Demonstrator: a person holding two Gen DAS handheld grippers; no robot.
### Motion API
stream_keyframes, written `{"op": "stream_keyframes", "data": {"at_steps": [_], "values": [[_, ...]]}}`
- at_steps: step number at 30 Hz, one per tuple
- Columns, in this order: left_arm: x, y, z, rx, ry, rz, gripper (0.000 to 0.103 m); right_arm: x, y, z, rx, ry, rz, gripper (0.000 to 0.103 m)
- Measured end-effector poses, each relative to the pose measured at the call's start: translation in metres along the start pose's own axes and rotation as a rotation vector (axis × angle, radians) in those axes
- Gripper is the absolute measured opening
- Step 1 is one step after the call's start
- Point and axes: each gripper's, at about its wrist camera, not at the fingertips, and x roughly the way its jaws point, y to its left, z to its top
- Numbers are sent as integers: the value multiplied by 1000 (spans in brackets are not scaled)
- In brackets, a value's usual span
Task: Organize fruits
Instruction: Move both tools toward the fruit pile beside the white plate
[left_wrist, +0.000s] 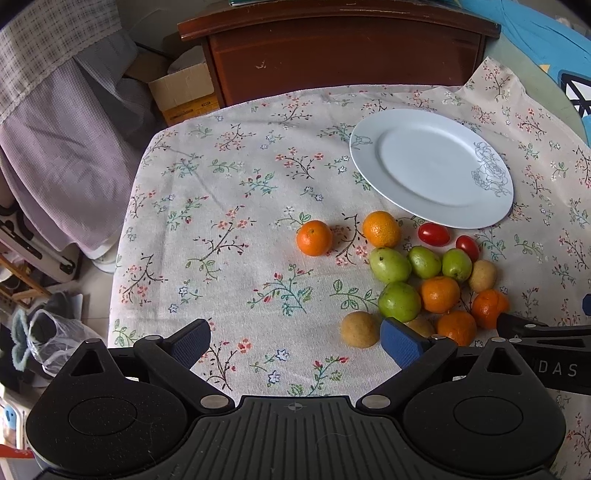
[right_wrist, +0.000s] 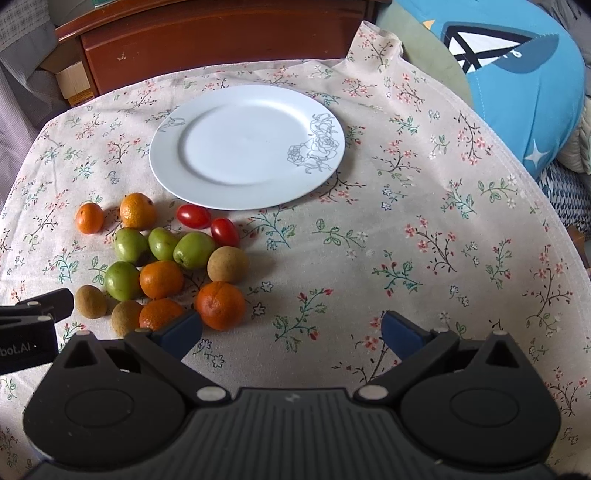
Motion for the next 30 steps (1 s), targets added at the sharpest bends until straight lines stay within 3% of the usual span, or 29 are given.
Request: {"op": "stream_keyframes", "data": {"at_steps": [30], "values": [[-6,-7,-8,39,-23,-17,99,-7,-1,-9,-1,-28,3,102]]}}
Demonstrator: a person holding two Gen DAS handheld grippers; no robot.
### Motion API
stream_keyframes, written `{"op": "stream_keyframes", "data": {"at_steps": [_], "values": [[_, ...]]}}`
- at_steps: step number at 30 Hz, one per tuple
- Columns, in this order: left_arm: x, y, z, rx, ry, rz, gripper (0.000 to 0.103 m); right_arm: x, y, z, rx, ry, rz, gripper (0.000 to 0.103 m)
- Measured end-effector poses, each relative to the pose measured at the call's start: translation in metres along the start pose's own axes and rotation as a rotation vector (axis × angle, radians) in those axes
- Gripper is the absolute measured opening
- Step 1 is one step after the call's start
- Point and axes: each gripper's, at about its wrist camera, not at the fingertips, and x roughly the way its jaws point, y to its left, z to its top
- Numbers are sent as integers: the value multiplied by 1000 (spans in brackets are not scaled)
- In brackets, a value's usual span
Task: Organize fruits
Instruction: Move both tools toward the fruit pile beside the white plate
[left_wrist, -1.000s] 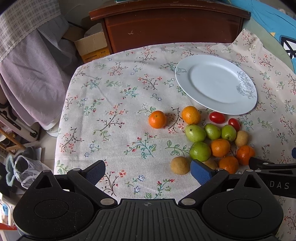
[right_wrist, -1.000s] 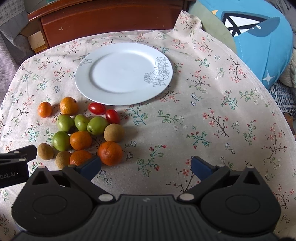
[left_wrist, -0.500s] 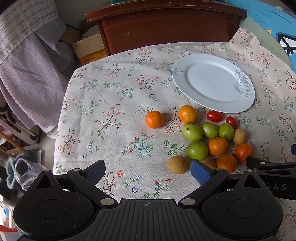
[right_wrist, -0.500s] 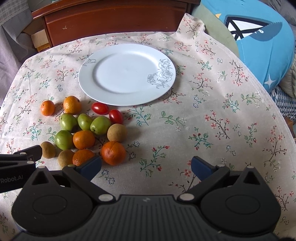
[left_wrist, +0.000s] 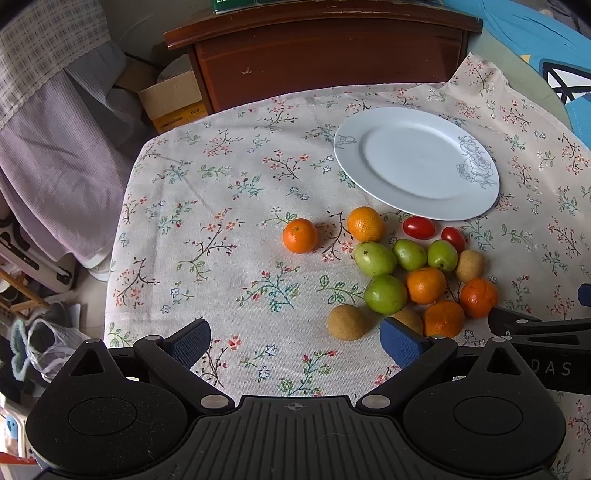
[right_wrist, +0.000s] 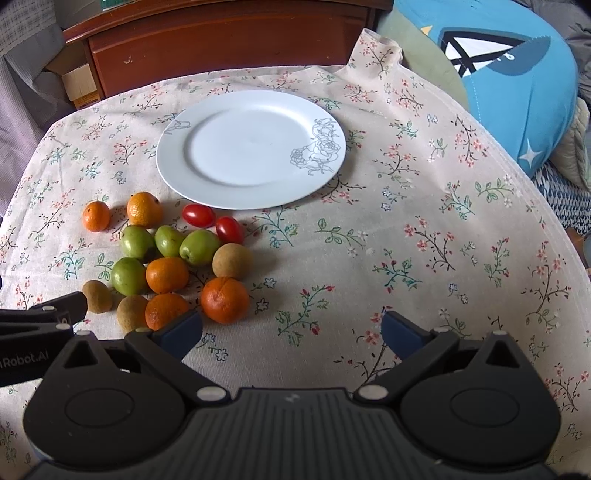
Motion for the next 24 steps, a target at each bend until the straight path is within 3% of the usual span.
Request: {"op": "stream_keyframes", "data": {"at_steps": [7,15,20,24], "values": [[-2,3,-10,-8,6,-32,99,-3,-2,-11,3,-16,27,102],[-3,20,-17,-41,3,-89,99,-6,-12,-21,18,-34,136,102],[-4,27,-10,-55,-35,-73,99,-10,-18,-19,33,-85,169,101],[4,27,-7,-56,3,-106,99,-11,-17,-17,22,-131,181,93]]}}
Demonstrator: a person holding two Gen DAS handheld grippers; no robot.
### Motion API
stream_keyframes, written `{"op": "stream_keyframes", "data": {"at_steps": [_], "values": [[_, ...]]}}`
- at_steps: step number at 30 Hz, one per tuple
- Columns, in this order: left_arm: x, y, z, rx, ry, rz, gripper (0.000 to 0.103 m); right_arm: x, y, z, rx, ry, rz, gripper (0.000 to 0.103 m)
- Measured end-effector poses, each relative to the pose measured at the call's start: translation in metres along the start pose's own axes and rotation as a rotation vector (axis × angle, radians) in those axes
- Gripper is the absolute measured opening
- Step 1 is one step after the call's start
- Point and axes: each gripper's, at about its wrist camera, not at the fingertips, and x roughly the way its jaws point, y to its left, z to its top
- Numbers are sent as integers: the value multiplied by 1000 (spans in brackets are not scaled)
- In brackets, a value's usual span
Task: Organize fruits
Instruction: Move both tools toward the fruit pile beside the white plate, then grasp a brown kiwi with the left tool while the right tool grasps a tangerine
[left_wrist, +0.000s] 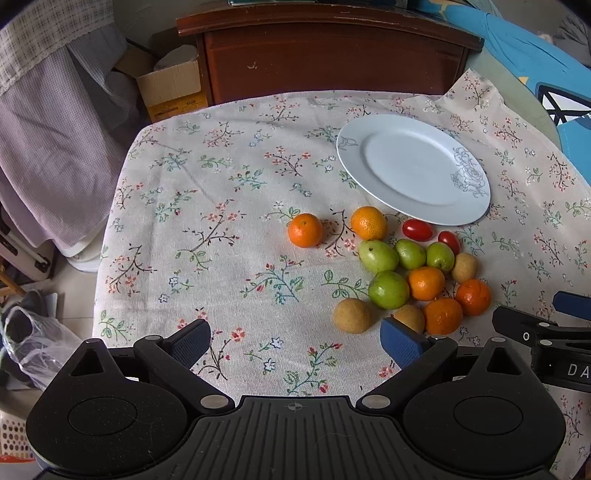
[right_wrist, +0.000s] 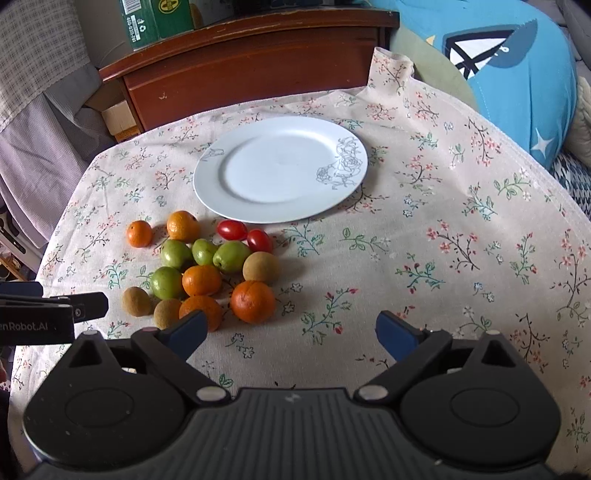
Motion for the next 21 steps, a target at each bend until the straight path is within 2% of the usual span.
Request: {"op": "stream_keyframes", "data": {"at_steps": [2,6,9,11,13,17,21], "values": [[6,2,-1,-11,23,9,99,3,2,0,-10,-4,-4,86],[6,5,-1,-11,-2,-2,99,8,-2,1,21,-8,38,75],[9,4,-1,-3,-7,-2,97,11,-1,0,16,-26,38,69],[10,2,-1,6,-11,1,97,14,-1,1,20,-27,47,59],[9,1,-1,16,-28,-9,96,17,-1,2,35,-30,58,54],[10,-3,-1,37,-52,-30,85,25,1,4,70,-2,77,49],[16,-5,-2,47,-38,-63,72,32,3,3,82,21,82,47]]}}
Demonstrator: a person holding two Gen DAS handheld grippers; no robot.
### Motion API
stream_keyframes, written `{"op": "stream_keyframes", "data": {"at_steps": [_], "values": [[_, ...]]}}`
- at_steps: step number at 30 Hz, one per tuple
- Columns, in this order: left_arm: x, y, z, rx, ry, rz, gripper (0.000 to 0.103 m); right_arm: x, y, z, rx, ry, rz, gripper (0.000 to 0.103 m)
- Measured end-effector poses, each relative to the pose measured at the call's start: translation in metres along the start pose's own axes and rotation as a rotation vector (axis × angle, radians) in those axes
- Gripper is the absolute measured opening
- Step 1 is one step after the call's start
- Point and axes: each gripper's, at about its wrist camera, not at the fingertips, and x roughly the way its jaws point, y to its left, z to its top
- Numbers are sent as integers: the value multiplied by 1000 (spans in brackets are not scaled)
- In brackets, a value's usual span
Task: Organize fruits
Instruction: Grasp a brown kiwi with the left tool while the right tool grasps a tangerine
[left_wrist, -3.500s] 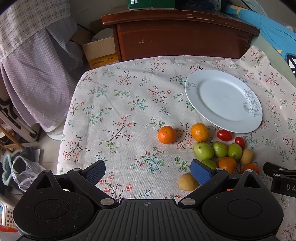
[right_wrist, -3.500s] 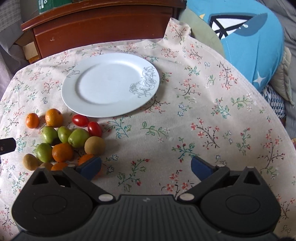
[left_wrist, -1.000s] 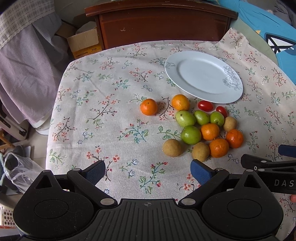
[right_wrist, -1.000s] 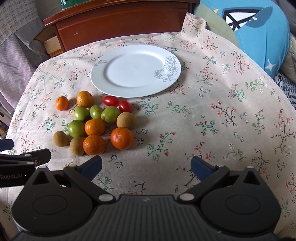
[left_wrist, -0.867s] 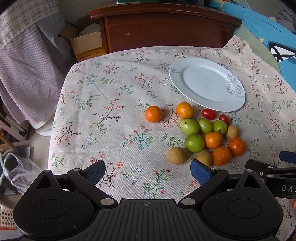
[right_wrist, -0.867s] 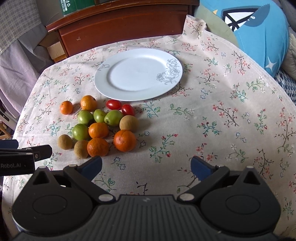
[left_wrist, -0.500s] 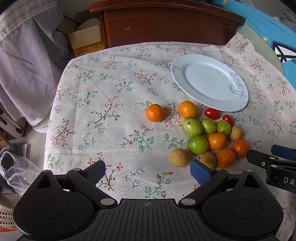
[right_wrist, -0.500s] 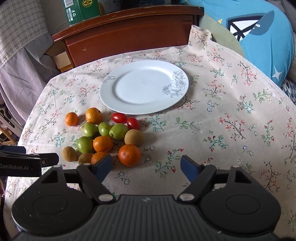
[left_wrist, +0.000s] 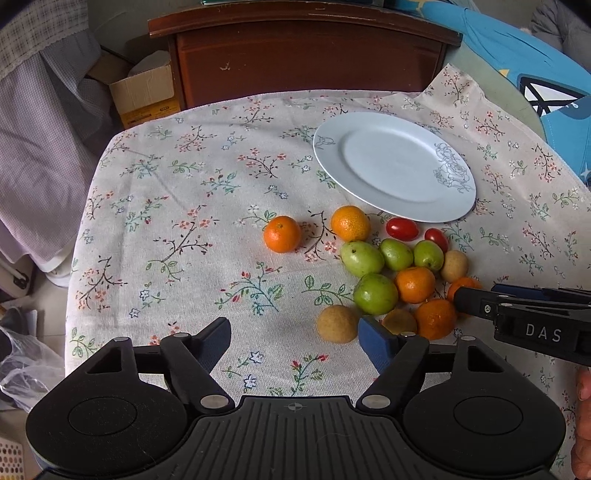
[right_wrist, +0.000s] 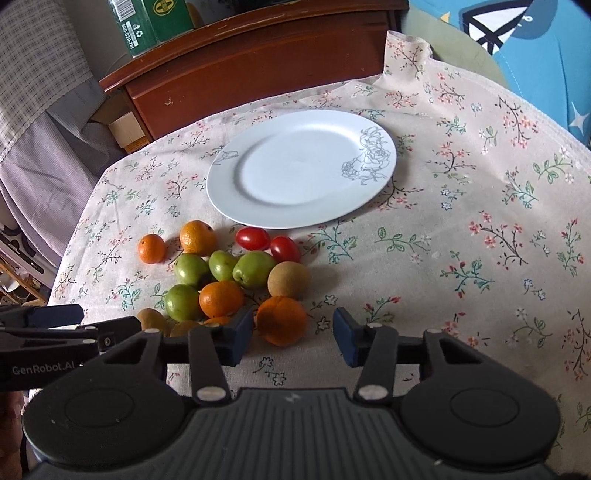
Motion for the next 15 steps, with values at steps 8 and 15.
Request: {"op": "stream_keyframes", "data": {"at_steps": [8,15], "values": [[10,-11,-2,29,1,-59,65,4,3,-2,-3,-9,17,37],[16,-9,-3,15,8,-73,42,3,-2,-2,37,-4,44,31]]}}
